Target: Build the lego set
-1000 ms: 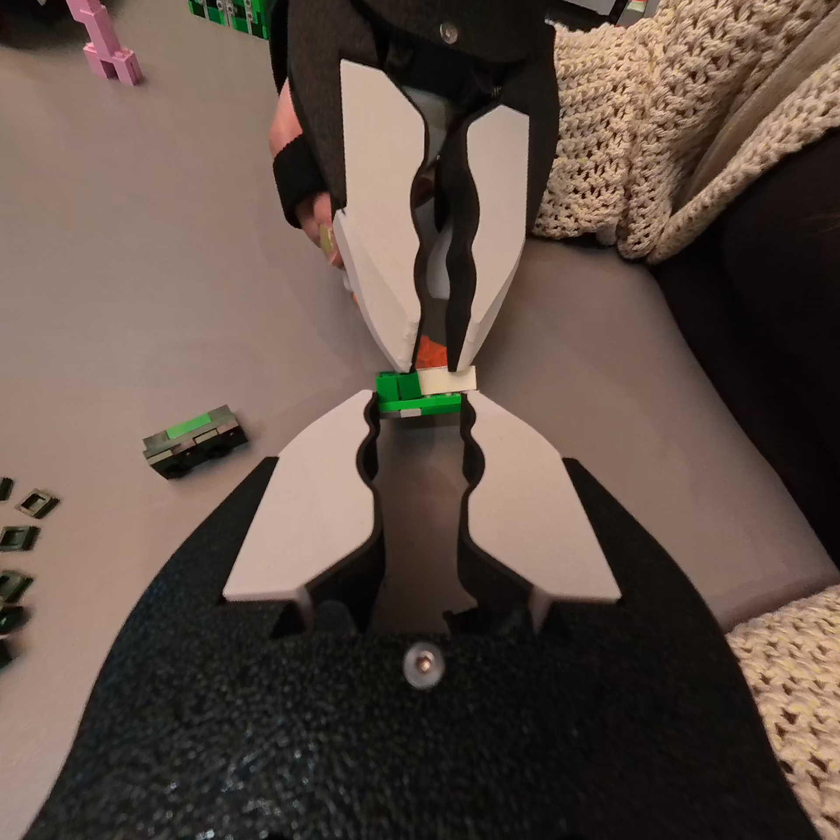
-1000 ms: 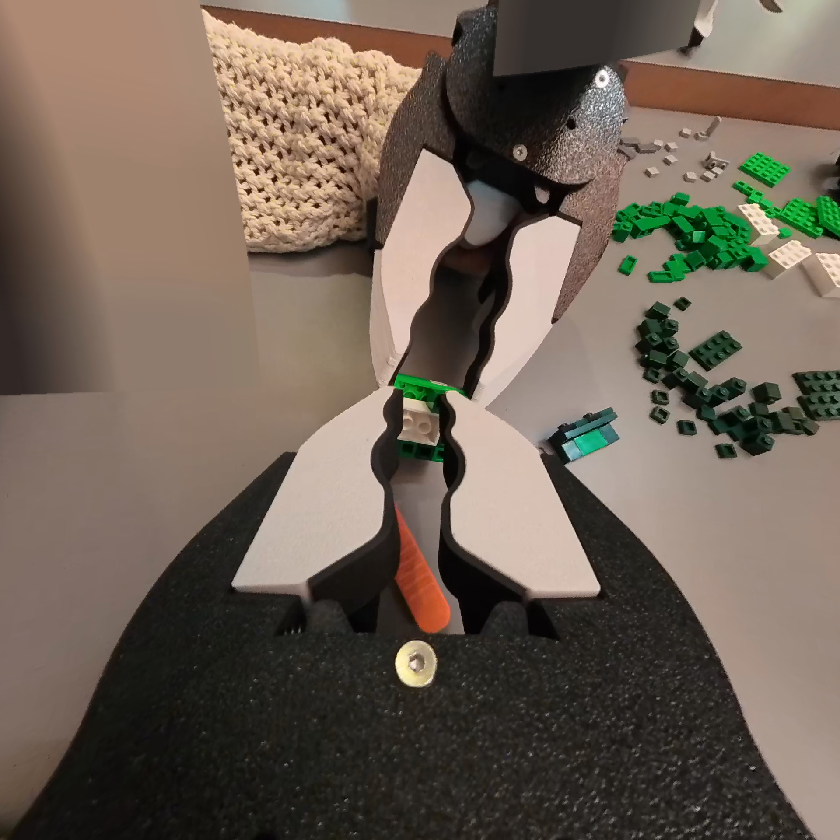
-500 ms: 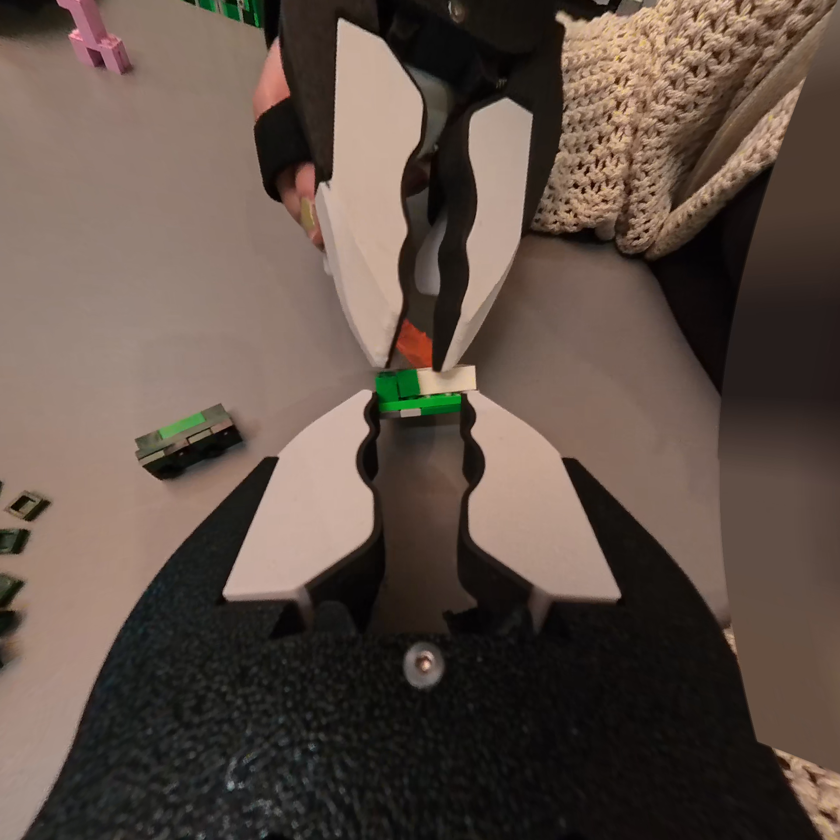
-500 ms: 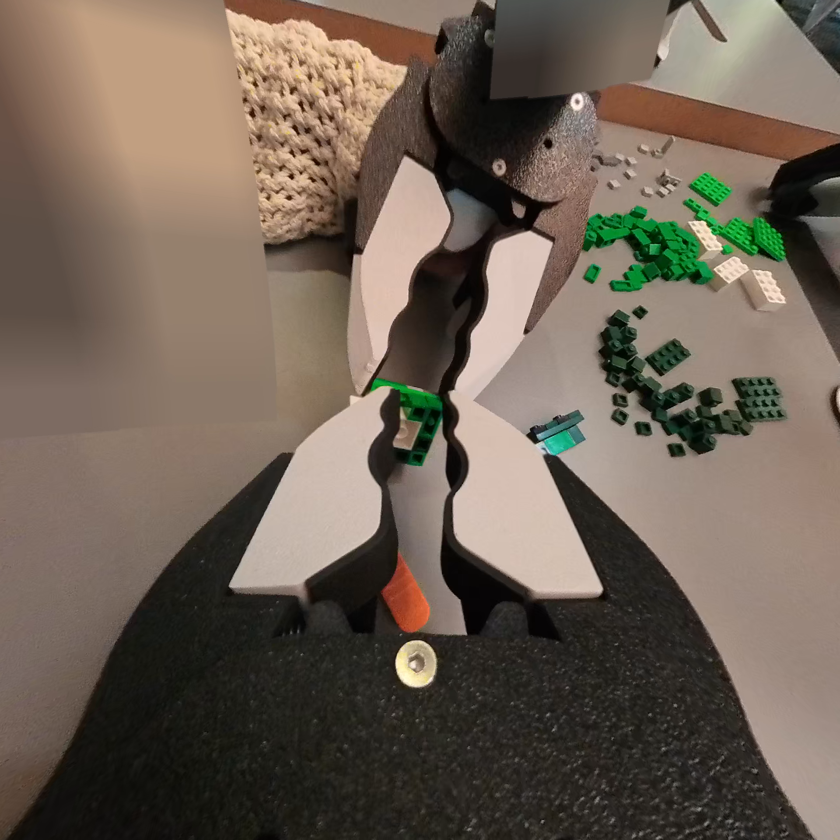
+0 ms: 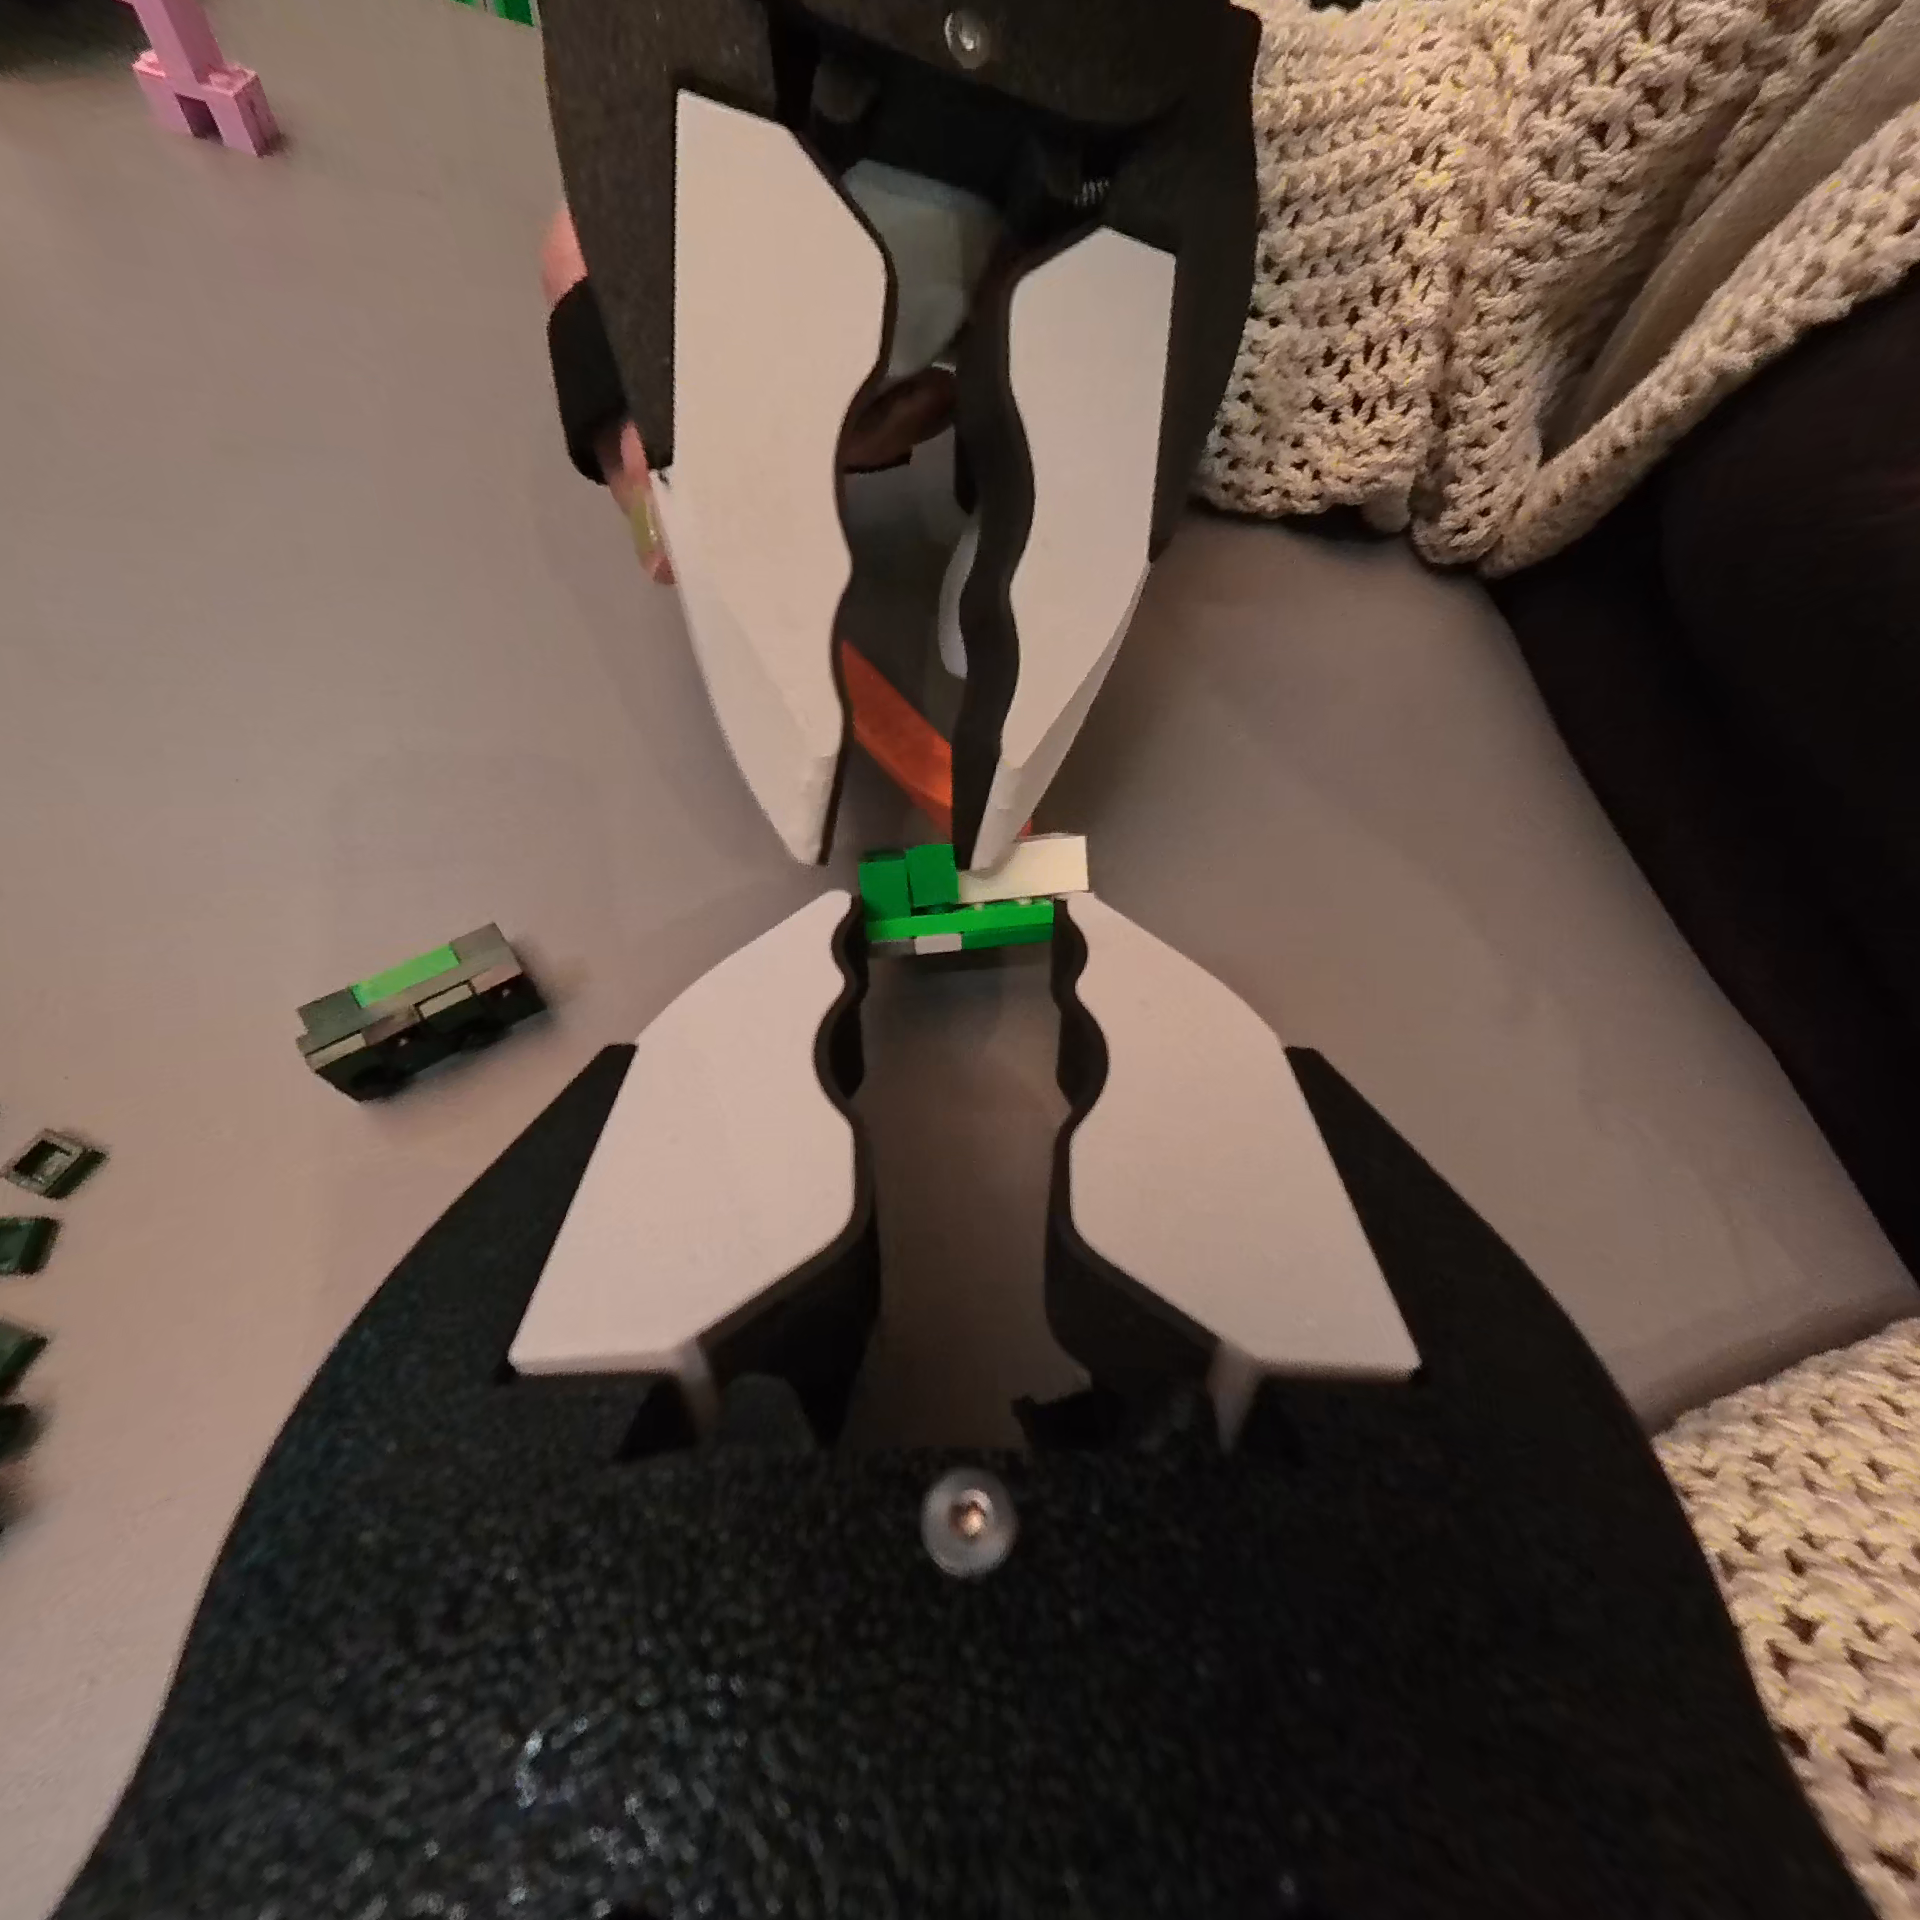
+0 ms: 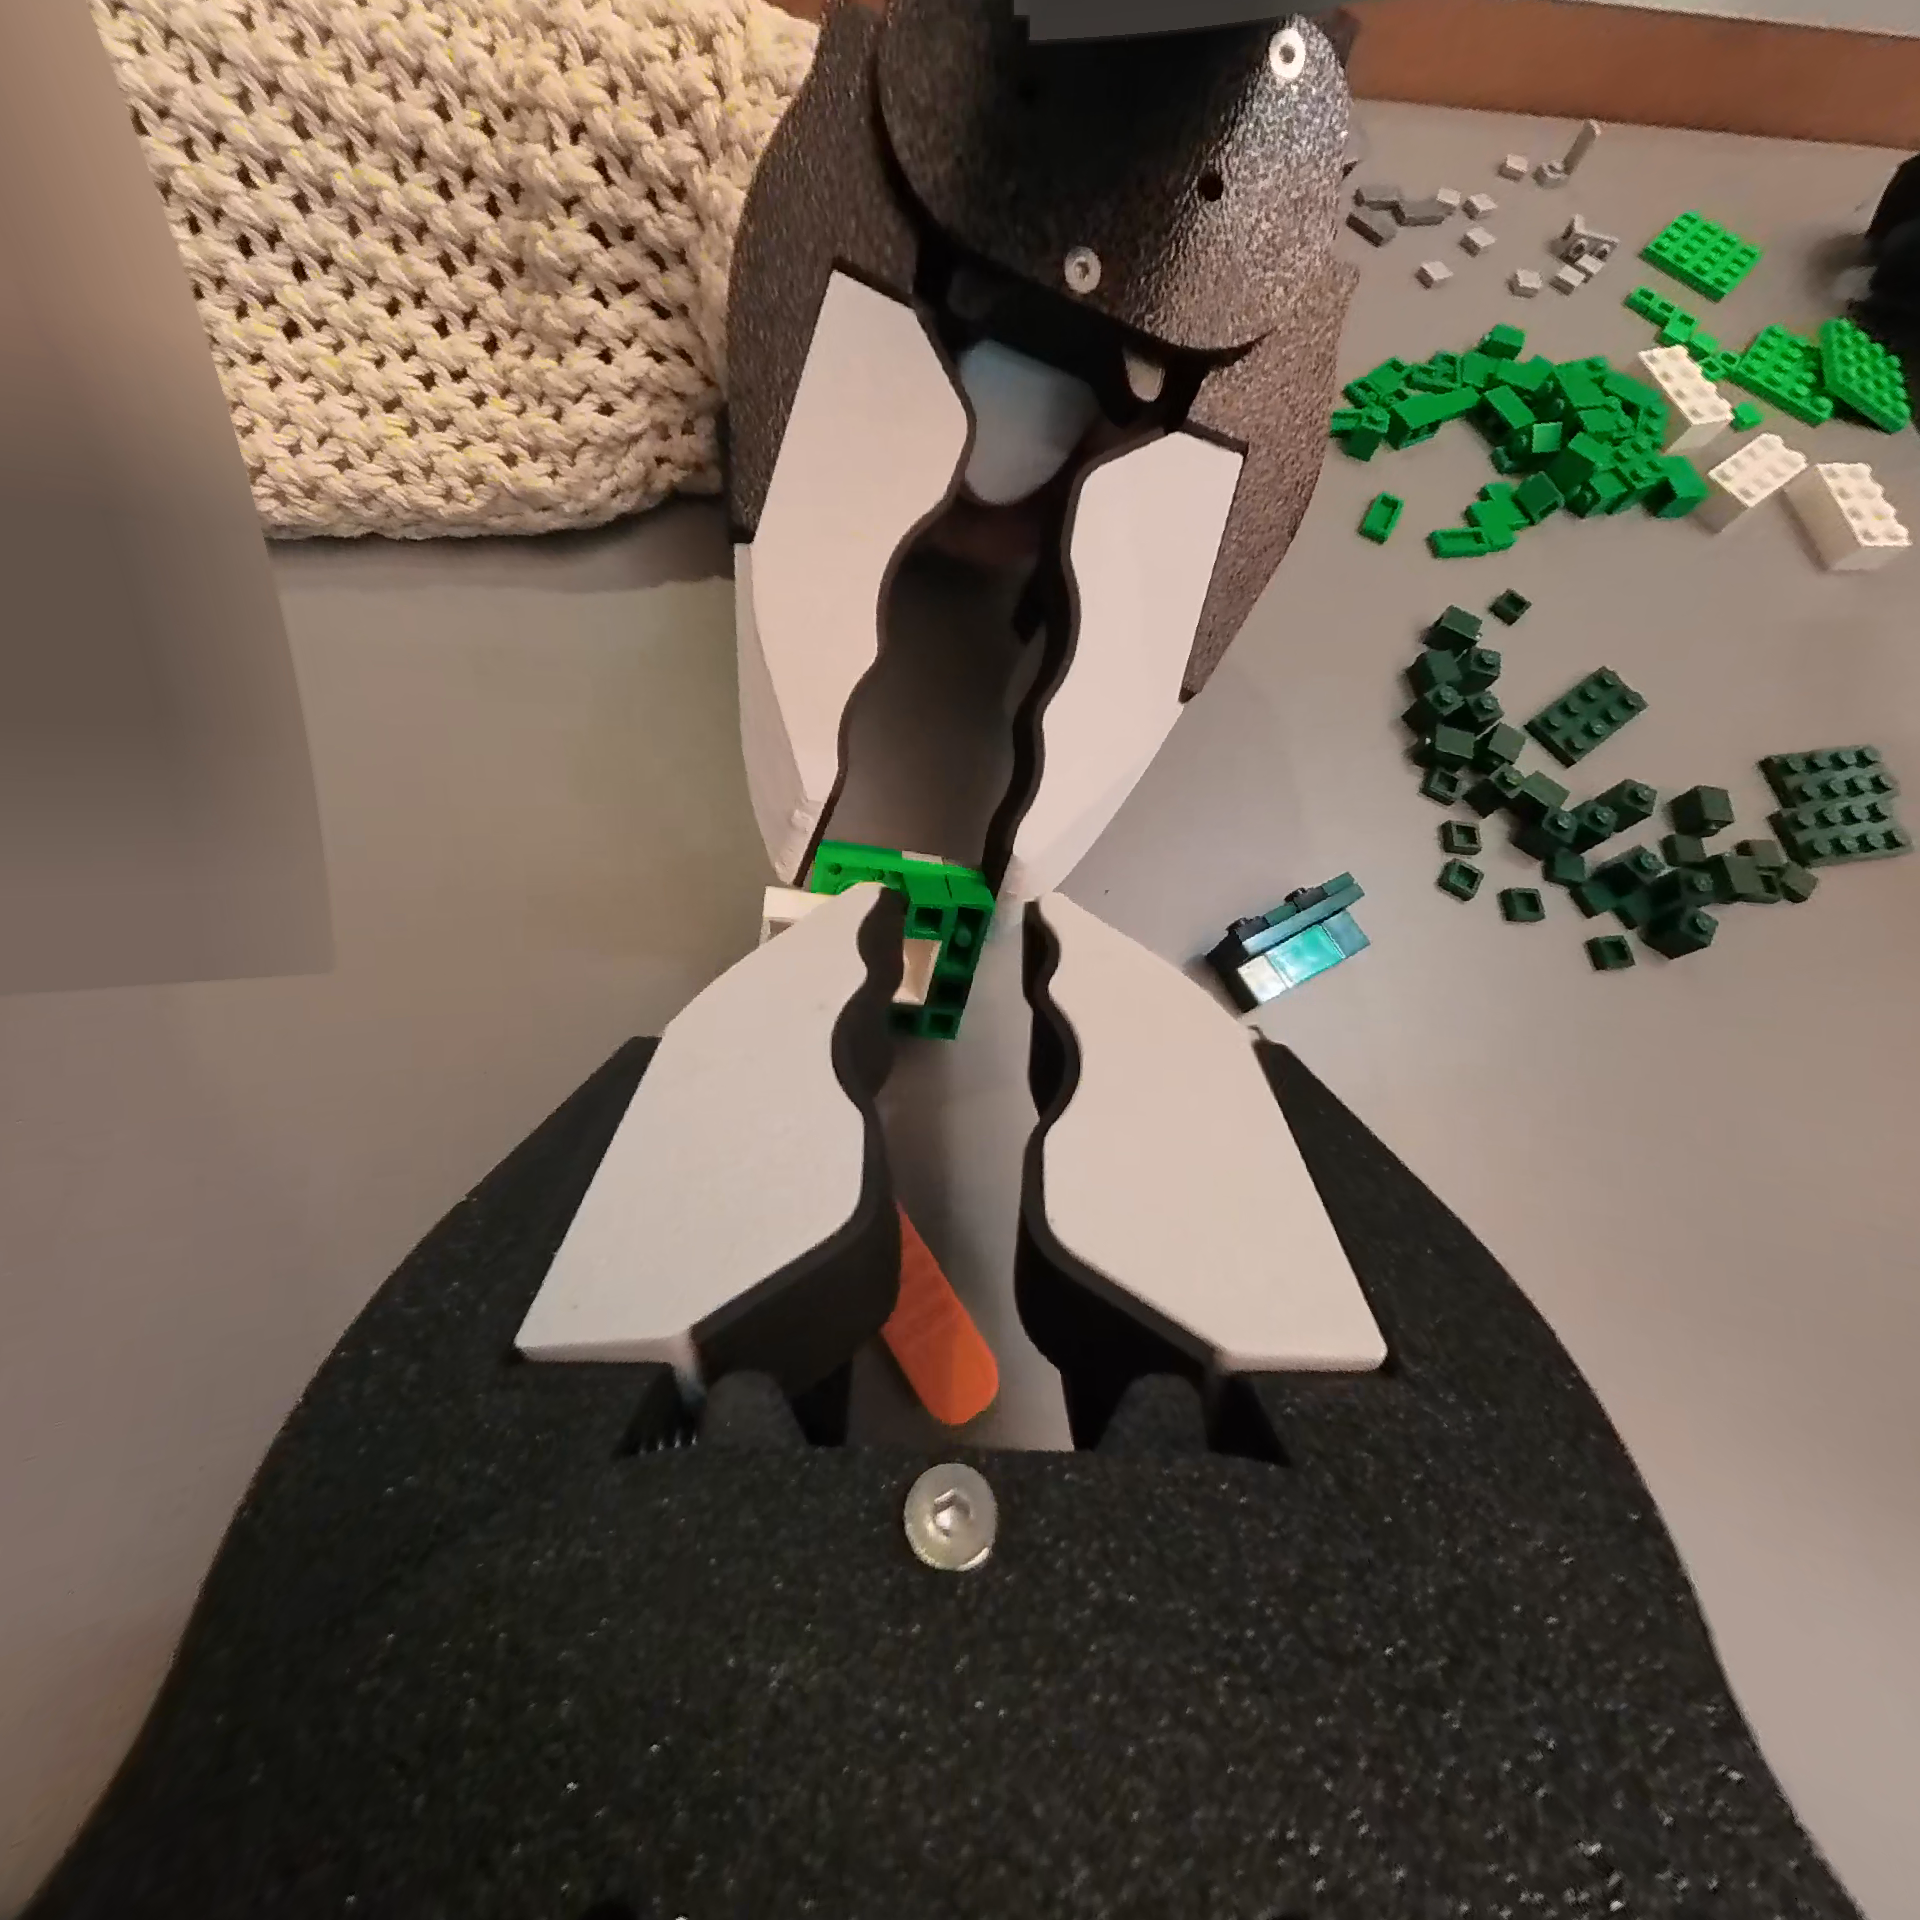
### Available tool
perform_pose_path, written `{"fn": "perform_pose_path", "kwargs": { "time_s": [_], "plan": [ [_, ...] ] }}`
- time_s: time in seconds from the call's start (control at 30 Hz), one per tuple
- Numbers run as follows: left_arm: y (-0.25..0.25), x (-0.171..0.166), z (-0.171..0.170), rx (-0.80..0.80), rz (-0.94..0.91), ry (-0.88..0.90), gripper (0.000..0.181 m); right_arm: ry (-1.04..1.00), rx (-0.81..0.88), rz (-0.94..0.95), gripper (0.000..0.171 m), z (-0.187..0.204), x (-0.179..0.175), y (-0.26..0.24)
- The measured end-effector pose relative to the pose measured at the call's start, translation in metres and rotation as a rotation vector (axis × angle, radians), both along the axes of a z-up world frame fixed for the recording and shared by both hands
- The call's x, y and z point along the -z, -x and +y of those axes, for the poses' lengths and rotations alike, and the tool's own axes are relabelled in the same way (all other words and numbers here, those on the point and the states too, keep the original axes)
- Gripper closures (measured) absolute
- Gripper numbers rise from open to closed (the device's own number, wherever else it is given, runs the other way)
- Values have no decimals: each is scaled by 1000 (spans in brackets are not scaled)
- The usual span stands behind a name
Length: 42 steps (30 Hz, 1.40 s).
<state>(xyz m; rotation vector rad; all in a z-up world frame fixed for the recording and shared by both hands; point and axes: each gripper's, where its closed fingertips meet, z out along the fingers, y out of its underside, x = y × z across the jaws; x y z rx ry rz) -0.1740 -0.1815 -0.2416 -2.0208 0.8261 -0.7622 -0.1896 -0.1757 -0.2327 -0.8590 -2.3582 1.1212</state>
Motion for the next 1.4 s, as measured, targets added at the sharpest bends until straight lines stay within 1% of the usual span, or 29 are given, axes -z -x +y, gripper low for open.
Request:
{"fn": "perform_pose_path", "kwargs": {
  "time_s": [0.1, 0.27, 0.33, 0.5, 0.57, 0.67, 0.77, 0.83, 1.0, 1.2, 1.4],
  "plan": [
    [0, -1, 0, -3, -7, -4, 148, 7, -7, -4, 154, -2, -1, -1],
    [1, -3, 0, -6, -19, -9, 148, -16, -3, 19, 156, -2, -2, 0],
    [1, -3, 1, -8, -19, -9, 148, -16, 1, 20, 155, -2, -2, 1],
    [2, -3, 2, -21, -22, -11, 148, -22, 27, 49, 149, 5, -6, 2],
    [2, -4, 1, -17, -22, -16, 148, -4, 32, 52, 148, 9, -9, 0],
    [1, -4, 0, -4, -17, -20, 148, 48, -4, 72, 148, 11, -15, -5],
    [1, -4, 1, -11, -16, -25, 148, 123, 7, 57, 148, 14, -21, -7],
    [2, -5, 1, -13, -22, -28, 148, 139, 5, 73, 148, 13, -24, -8],
    [2, -5, 1, -15, -25, -29, 148, 84, -31, 78, 152, 5, -16, -11],
    [2, -3, 1, -13, -15, -20, 148, 90, -97, 79, 161, -10, -15, -16],
    [2, -4, 1, -13, -19, -21, 148, 64, -63, 64, 161, -5, -11, -12]
  ]
}}
